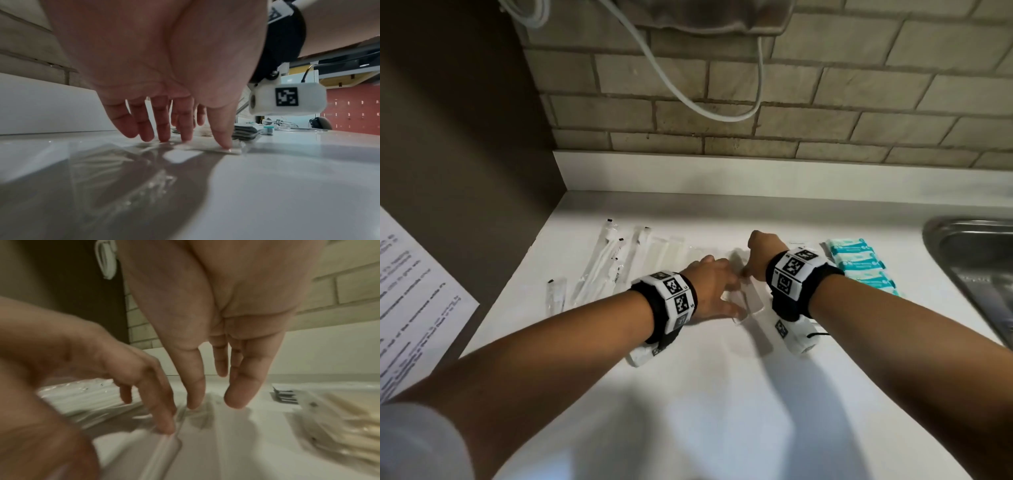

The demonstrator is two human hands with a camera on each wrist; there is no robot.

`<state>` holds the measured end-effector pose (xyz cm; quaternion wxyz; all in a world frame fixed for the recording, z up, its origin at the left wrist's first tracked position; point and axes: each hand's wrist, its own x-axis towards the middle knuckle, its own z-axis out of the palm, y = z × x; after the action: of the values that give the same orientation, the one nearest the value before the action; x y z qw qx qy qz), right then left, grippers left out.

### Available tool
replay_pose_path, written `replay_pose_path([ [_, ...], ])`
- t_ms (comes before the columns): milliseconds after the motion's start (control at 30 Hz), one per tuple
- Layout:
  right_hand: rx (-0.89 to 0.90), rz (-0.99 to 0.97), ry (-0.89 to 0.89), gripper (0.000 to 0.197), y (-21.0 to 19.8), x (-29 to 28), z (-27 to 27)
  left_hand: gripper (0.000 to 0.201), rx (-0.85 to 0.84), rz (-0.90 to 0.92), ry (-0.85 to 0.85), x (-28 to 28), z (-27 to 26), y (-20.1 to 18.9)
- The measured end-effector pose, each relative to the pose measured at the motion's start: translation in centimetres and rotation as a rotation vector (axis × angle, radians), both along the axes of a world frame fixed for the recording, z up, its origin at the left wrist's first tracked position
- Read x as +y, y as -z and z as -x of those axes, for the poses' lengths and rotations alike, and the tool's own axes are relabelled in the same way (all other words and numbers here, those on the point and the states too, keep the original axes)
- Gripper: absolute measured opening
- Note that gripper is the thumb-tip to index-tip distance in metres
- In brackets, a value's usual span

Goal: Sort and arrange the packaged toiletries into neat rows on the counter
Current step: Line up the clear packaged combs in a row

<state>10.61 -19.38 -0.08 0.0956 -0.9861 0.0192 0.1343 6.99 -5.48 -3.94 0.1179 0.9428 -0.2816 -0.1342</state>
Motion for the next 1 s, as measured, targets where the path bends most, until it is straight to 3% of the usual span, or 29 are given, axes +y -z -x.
replay_pose_path([
  [167,0.033,0.025,-0.14,0.031,0.3,0.9,2.3,0.038,0.101,0.098,-0.077,0.2,-0.1,-1.1],
  [267,0.074,0.078,-0.223,0.035,0.8,1.4,4.3,0.043,0.065,0.199,-0.177,1.2,0.5,-1.2],
  [400,0.084,0.058,-0.323,0.044,2.0,2.0,6.4,0.04,-0.13,-0.098,-0.214,4.3,1.3,-1.4],
  [500,0.102,0.036,-0.38,0.034,1.8,2.3,7.5,0.024,-0.092,-0.309,-0.203,5.7,2.3,-1.5],
  [567,0.091,0.049,-0.404,0.035,1.6,2.2,8.0,0.029,-0.078,-0.371,-0.182,5.9,3.0,-1.0],
  [833,0.141,0.08,-0.349,0.049,1.9,1.7,9.3,0.043,-0.148,-0.26,-0.236,3.1,4.8,-0.7],
  [1000,0.089,0.043,-0.352,0.041,2.1,0.9,10.1,0.044,-0.088,-0.263,-0.268,1.2,5.8,-0.9],
])
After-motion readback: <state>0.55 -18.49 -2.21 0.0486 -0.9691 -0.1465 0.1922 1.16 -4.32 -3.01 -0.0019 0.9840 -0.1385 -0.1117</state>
